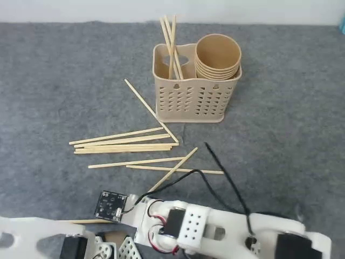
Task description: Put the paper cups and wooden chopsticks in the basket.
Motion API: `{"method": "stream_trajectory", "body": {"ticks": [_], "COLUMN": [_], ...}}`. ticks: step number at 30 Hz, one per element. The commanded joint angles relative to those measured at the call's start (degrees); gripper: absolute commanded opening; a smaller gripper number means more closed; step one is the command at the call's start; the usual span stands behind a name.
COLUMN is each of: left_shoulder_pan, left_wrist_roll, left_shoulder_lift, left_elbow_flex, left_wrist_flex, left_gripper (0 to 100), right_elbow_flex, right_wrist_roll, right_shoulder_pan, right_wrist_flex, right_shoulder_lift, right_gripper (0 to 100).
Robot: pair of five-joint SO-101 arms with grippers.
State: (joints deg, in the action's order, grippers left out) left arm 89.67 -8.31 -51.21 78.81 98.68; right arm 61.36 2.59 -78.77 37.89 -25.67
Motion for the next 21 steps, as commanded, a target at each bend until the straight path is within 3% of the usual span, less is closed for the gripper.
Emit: {"method": "stream_trajectory", "body": {"ticks": [1, 9, 14, 21], "left_shoulder_pan": [0.44, 0.35, 0.35, 0.44], "left_wrist_roll": [0.62, 0.62, 0.62, 0.62], "left_shoulder_lift": [0.09, -0.26, -0.26, -0.35], "left_elbow_flex": [4.18, 4.18, 4.18, 4.00], "left_wrist_flex": [1.76, 1.76, 1.76, 1.76], "left_gripper": [19, 19, 19, 19], "right_elbow_flex": [-3.16, -3.52, -3.52, -3.52], "right_wrist_roll": [0.53, -3.69, -3.60, -3.87], "right_shoulder_pan": [-0.57, 0.48, 2.59, 2.68], "right_wrist_flex": [-2.59, -5.58, -8.66, -8.75], "right_shoulder_lift": [2.33, 6.99, 9.63, 9.89], "right_gripper": [20.9, 19.9, 3.7, 0.9]}}
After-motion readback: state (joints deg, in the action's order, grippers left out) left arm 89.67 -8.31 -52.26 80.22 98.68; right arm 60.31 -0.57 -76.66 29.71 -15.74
